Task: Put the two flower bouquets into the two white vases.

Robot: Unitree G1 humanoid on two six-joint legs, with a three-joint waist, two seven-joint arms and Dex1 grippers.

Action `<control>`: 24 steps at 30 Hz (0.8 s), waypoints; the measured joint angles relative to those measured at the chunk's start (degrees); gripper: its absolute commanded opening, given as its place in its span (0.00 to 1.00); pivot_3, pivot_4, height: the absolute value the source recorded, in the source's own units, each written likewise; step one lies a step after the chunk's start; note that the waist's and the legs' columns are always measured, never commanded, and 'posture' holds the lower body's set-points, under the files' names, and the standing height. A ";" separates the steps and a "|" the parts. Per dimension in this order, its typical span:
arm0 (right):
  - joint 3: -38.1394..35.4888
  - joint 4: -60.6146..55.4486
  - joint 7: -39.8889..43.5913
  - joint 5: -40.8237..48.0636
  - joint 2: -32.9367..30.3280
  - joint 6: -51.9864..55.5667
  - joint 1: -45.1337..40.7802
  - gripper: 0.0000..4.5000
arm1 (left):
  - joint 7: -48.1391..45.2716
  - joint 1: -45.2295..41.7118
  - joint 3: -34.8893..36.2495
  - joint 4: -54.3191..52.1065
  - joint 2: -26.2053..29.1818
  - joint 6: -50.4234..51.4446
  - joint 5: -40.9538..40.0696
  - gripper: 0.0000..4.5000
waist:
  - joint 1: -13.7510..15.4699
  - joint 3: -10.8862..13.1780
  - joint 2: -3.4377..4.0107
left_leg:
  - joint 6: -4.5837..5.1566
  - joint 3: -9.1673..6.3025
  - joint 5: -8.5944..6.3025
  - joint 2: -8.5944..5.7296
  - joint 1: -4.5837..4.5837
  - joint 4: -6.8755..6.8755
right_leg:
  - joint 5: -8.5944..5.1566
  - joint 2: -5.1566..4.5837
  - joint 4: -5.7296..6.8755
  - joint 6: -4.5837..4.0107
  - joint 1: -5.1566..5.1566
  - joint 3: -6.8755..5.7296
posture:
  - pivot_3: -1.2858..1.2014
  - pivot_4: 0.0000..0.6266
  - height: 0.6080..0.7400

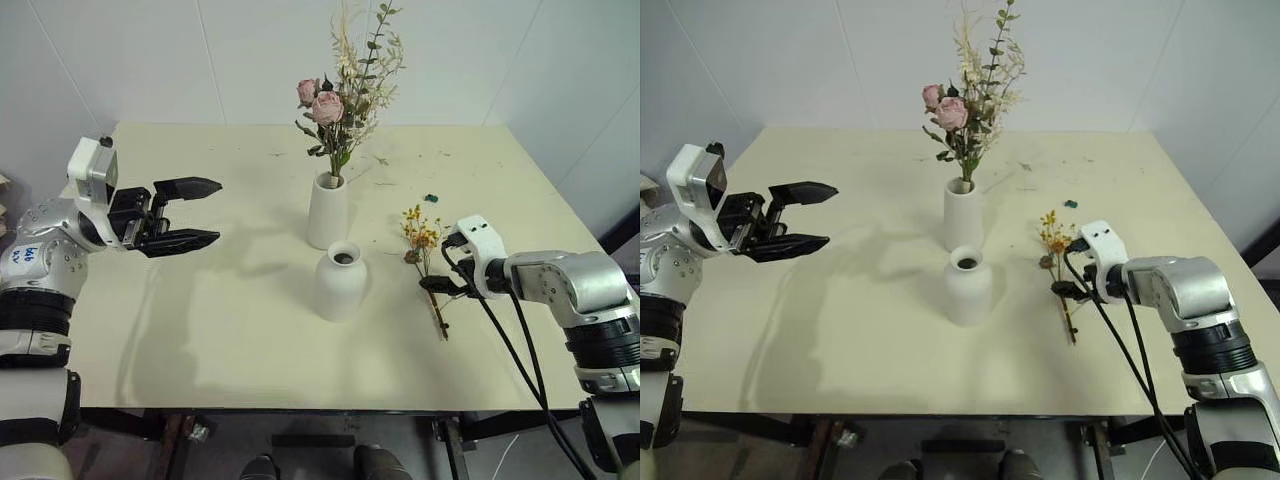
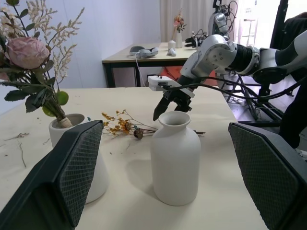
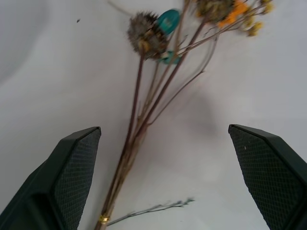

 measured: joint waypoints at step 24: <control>3.52 -8.21 -1.12 -2.97 2.71 15.52 -1.45 0.25 | 0.00 3.37 -0.43 -1.88 3.63 1.40 -1.21 1.00 | 0.06 -0.02 -0.04 | 0.06 -0.01 -0.04 0.01 0.00 0.02 | -0.02 0.00 0.01 -0.04 -0.01 -0.01 | 0.52 0.24 1.00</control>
